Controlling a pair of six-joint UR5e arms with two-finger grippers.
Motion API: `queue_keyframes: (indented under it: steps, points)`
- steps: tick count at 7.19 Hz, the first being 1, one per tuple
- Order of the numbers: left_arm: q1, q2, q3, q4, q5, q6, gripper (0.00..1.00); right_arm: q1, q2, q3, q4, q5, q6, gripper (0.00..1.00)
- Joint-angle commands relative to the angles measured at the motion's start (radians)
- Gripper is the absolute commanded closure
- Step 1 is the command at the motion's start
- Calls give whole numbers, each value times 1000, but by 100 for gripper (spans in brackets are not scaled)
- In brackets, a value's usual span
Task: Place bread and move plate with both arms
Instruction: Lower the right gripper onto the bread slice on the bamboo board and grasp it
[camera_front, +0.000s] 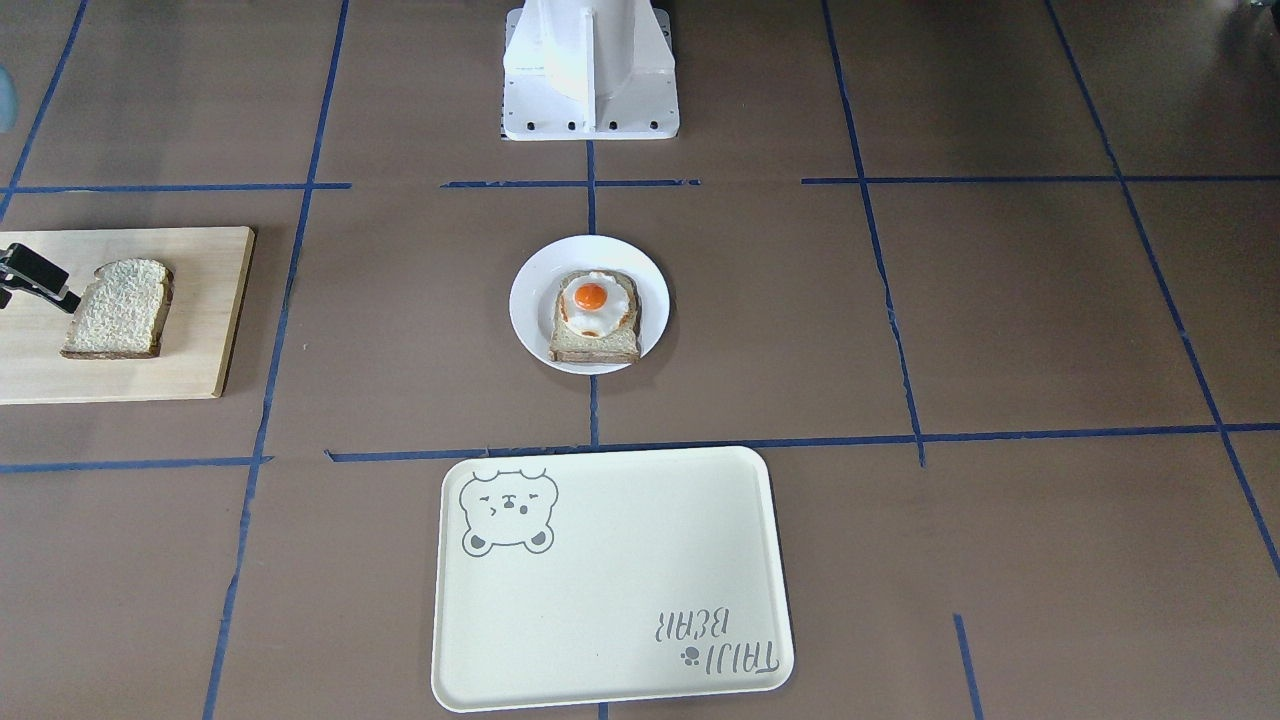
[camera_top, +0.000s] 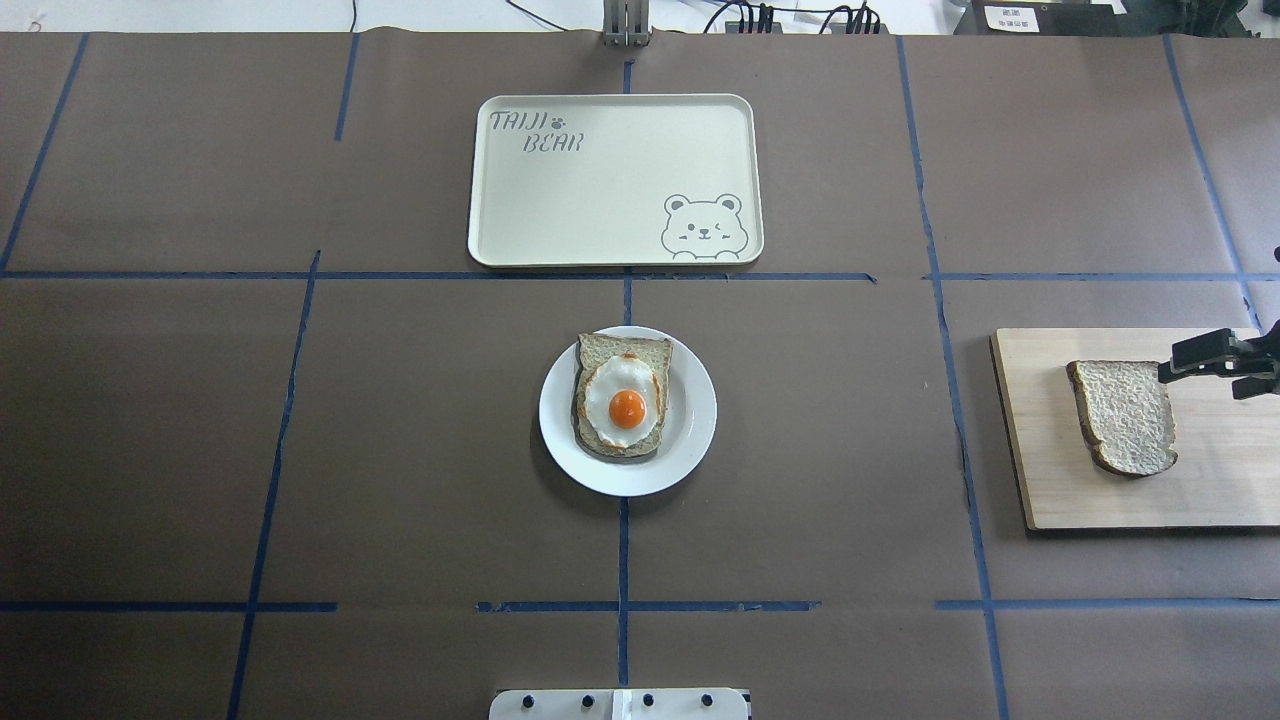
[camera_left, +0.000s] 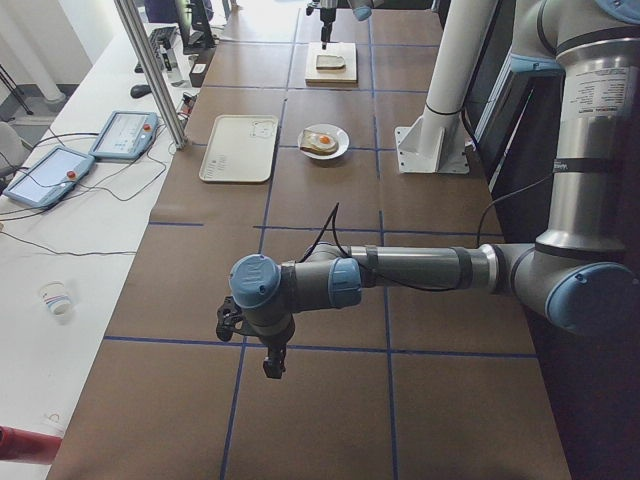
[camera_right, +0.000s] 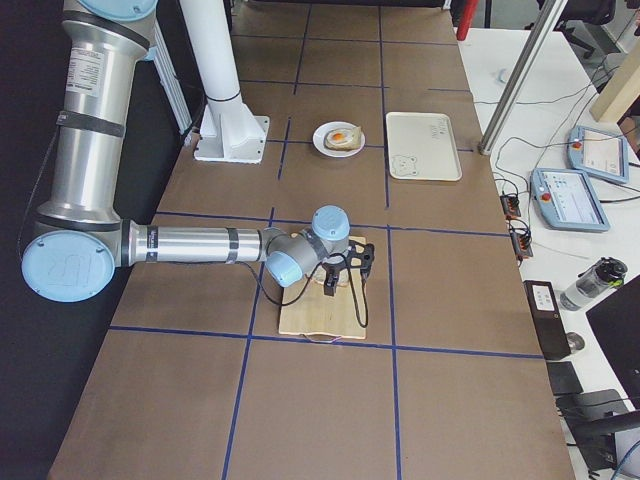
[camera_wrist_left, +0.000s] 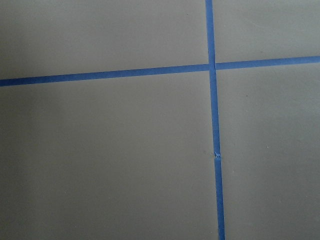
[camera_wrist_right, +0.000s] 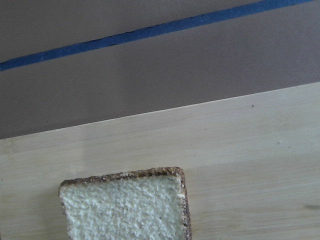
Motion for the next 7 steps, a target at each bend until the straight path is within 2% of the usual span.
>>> queue_keyframes:
  steps: [1, 5, 7]
  points:
    - [0, 0, -2, 0, 0, 0, 0, -42, -11, -7, 1, -6, 7, 9]
    - [0, 0, -4, 0, 0, 2, 0, -58, -12, -45, 1, -24, -3, 15]
    - [0, 0, -5, -2, 0, 2, 0, -58, -7, -50, 1, -26, -3, 22]
